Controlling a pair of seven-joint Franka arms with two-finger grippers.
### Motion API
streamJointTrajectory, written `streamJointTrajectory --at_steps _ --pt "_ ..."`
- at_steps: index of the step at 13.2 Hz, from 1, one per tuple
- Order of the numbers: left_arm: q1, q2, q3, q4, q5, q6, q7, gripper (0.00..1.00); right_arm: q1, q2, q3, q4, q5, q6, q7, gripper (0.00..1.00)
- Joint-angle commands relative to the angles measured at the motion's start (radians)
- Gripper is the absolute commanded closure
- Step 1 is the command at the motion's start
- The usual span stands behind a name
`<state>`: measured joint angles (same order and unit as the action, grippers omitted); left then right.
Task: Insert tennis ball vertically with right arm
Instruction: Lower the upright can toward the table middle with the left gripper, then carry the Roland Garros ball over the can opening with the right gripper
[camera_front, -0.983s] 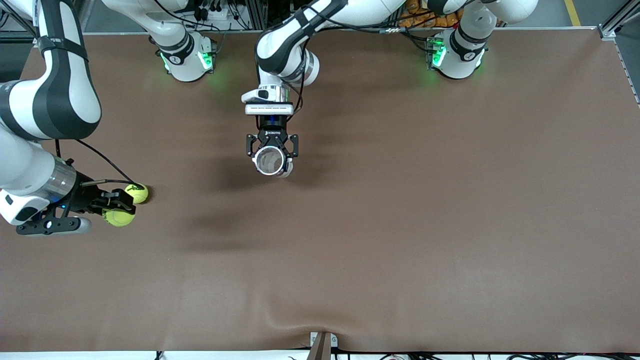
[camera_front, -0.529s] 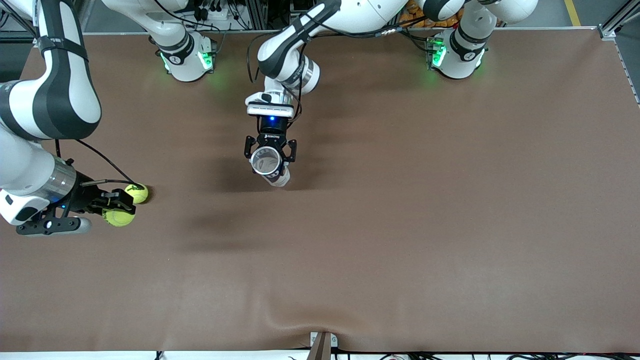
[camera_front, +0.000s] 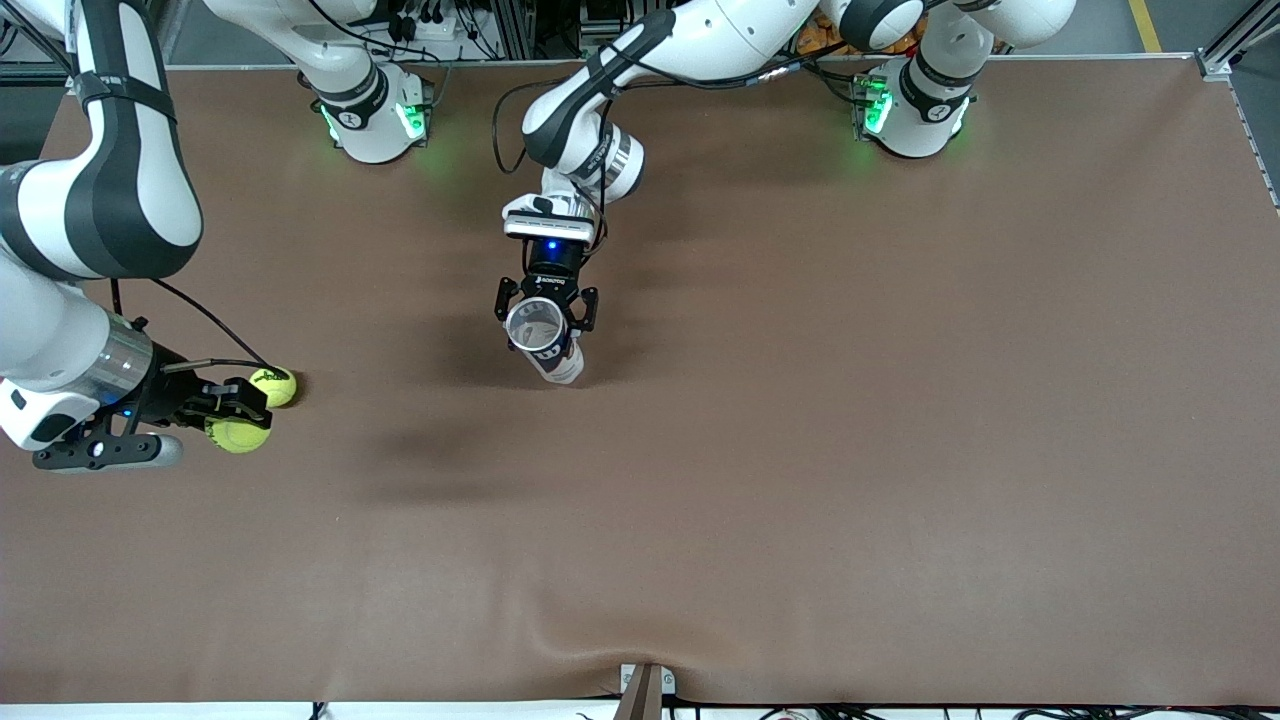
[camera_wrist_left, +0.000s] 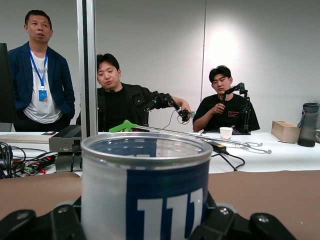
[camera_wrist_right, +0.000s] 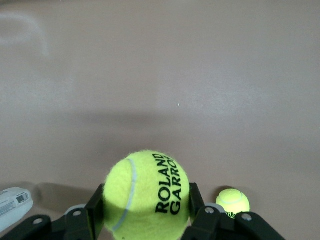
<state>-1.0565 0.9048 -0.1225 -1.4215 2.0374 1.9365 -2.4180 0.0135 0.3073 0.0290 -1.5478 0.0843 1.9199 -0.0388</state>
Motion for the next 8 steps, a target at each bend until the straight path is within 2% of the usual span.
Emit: streamJointTrajectory --at_steps 1,6,8 --pt "-0.005 0.028 0.000 0.032 0.044 -0.025 -0.018 0.21 0.005 -0.027 0.002 -0.018 0.025 -0.007 0.002 0.64" --pt "-0.003 0.060 0.000 0.032 0.104 -0.039 -0.038 0.23 0.088 -0.042 0.000 -0.018 0.034 -0.027 0.187 0.65" --pt "-0.005 0.072 0.000 0.033 0.103 -0.063 -0.061 0.23 0.132 -0.048 0.000 -0.018 0.034 -0.051 0.282 0.68"
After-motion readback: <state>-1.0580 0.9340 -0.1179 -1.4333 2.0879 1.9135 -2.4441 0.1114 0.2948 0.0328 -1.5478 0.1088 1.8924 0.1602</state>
